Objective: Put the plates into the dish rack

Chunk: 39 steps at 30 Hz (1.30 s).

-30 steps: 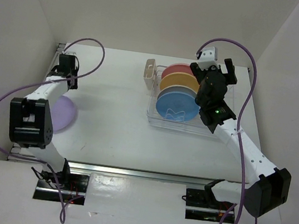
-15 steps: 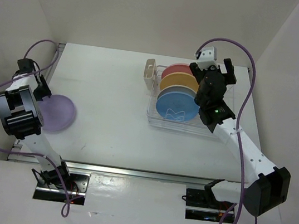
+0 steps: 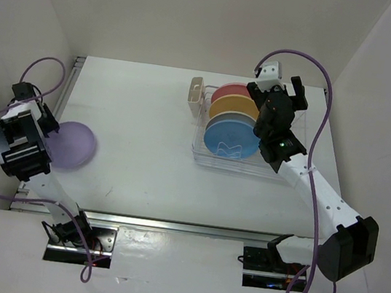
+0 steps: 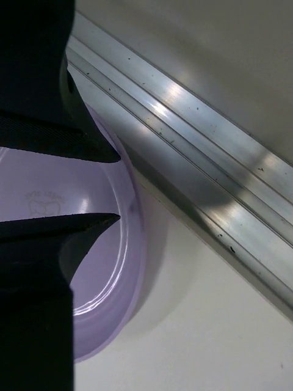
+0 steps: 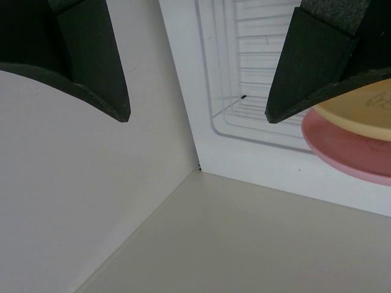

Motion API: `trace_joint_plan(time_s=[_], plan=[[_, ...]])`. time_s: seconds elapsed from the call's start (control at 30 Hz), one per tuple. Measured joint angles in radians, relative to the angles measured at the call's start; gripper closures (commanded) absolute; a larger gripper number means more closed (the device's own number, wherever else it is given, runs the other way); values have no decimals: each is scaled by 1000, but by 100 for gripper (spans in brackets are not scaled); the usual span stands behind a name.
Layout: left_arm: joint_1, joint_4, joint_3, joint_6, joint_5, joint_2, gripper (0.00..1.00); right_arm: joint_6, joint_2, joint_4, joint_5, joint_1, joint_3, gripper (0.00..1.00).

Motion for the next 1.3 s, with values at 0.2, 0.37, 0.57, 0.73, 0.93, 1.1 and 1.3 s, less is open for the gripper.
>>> trace_joint_plan(time_s=[0.2,0.37,0.57,0.73,0.93,1.1,1.3], plan=[[-3,-16,45,-15,5,76,64,0,0,0,0,0,0,0],[-64,-16,56,-23,6,84,64,0,0,0,0,0,0,0],[-270,1,165,-25,23,164,64,0,0,-1,-1,0,0,0],[-425,-7,331,-44,40,280,64,0,0,-1,0,0,0,0],[-568,-42,622,-89,75,463,64,0,0,-1,2,-2,0,0],[-663,-77,795,-111,92,562,64,0,0,-3,10,-8,0,0],[-695,-114,729,-104,95,509,63,2,0,-4,9,-17,0,0]])
